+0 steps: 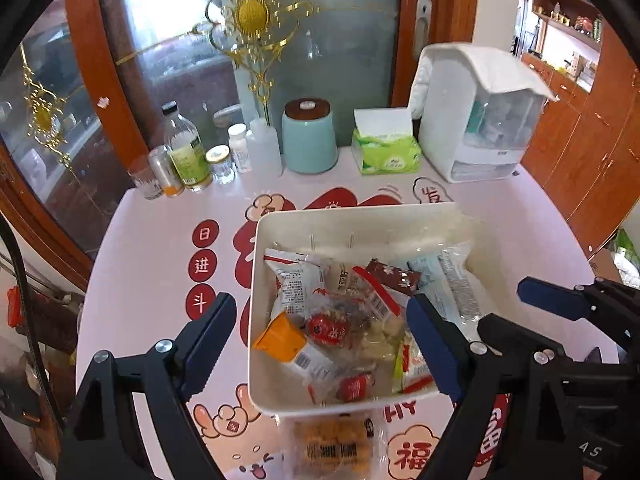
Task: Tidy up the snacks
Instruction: 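Lift both packs over the white tray and release them inside, then move both tools back toward the last snacks on the table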
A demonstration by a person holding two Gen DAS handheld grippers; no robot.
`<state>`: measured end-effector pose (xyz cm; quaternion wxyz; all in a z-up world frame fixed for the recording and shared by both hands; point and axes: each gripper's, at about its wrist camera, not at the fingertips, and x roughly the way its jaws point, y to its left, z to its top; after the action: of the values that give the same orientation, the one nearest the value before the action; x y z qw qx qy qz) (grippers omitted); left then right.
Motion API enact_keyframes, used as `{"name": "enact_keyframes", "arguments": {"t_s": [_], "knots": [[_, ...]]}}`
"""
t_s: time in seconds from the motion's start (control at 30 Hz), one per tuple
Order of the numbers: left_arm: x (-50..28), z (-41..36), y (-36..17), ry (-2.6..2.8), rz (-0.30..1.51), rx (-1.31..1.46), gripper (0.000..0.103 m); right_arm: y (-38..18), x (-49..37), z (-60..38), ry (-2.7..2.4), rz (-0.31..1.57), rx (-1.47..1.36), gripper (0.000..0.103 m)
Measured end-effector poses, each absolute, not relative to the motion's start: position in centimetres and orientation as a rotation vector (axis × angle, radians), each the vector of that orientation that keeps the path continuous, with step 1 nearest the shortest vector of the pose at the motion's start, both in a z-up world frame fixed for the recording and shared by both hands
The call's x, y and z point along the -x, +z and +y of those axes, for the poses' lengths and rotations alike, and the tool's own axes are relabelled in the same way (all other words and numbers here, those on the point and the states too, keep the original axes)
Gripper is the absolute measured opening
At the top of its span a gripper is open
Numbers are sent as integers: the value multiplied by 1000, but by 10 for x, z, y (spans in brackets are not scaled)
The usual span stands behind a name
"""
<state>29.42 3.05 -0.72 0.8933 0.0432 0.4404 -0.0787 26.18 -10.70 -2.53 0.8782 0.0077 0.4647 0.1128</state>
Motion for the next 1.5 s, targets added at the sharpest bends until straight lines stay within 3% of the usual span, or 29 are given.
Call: {"name": "enact_keyframes", "arguments": {"t_s": [0.23,0.37,0.73,1.1,1.5], "knots": [[-239,37,28,-152,827,13,86,-2,-214,-109,290,935,-11,48],[-202,33,48,-106,767,2,93,16,-179,-116,312,896,-6,48],[-102,17,74,-120,690,-34,93,36,-101,-139,354,841,-31,49],[-62,36,52,-126,759,-22,94,11,-71,-129,392,883,-41,49],[-98,97,-7,-159,935,-69,94,-35,-81,-107,339,973,-81,50]]}}
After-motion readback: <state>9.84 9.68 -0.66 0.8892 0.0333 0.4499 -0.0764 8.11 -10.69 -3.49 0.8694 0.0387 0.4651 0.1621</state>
